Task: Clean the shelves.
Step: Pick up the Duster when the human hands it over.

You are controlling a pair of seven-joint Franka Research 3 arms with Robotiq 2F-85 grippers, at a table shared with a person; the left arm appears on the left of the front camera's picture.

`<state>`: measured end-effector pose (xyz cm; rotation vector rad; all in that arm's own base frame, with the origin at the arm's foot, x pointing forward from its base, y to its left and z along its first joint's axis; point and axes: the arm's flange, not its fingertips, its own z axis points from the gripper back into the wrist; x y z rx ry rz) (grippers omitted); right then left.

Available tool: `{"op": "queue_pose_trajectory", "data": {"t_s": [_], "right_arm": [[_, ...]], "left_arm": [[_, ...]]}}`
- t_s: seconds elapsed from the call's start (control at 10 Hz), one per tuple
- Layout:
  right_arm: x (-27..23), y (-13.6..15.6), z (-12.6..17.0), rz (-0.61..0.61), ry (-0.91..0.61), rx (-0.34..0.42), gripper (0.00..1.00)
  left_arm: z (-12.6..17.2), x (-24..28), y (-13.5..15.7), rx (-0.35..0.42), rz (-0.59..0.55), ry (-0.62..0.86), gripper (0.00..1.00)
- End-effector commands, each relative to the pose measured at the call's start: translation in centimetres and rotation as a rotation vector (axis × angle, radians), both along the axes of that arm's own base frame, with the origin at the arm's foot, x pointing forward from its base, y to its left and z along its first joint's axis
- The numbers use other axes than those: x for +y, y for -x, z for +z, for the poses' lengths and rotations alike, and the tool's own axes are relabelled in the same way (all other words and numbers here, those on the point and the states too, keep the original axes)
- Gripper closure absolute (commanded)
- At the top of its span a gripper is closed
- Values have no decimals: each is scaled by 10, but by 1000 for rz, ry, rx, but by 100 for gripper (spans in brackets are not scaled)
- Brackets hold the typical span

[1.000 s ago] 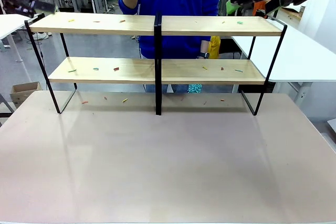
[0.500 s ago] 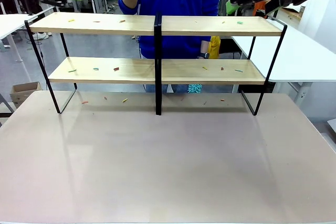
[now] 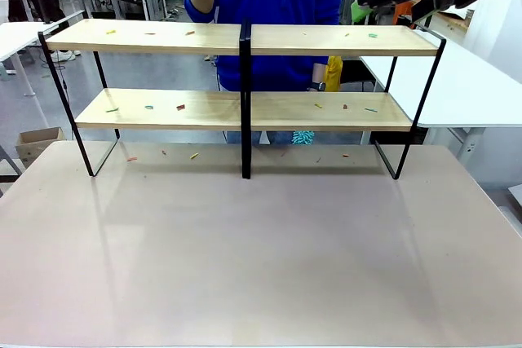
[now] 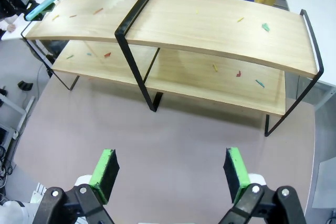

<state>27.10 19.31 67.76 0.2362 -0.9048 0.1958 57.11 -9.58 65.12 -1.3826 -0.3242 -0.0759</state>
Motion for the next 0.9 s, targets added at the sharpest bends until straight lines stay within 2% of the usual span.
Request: {"op": "queue_pose_trajectory", "data": {"t_s": [0.0, 0.3, 0.4, 0.5, 0.6, 0.7, 0.8], "right_arm": [[-1, -1, 1, 1, -3, 0, 0], [-1, -1, 1, 1, -3, 0, 0], [-1, -1, 1, 1, -3, 0, 0], [-1, -1, 1, 1, -3, 0, 0], [-1, -1, 1, 1, -3, 0, 0], [-1, -1, 1, 1, -3, 0, 0], [-1, -1, 1, 1, -3, 0, 0]], "left_arm": [[1, -7, -7, 26, 1, -7, 0], [-3, -6, -8, 6, 18, -57, 0], [-3, -5, -6, 4, 22, -42, 58], [-4, -3, -5, 1, 36, -50, 58], [-5, -2, -4, 1, 43, -54, 100], [-7, -2, -4, 5, 51, -55, 63], [-8, 0, -5, 6, 73, -65, 100]]}}
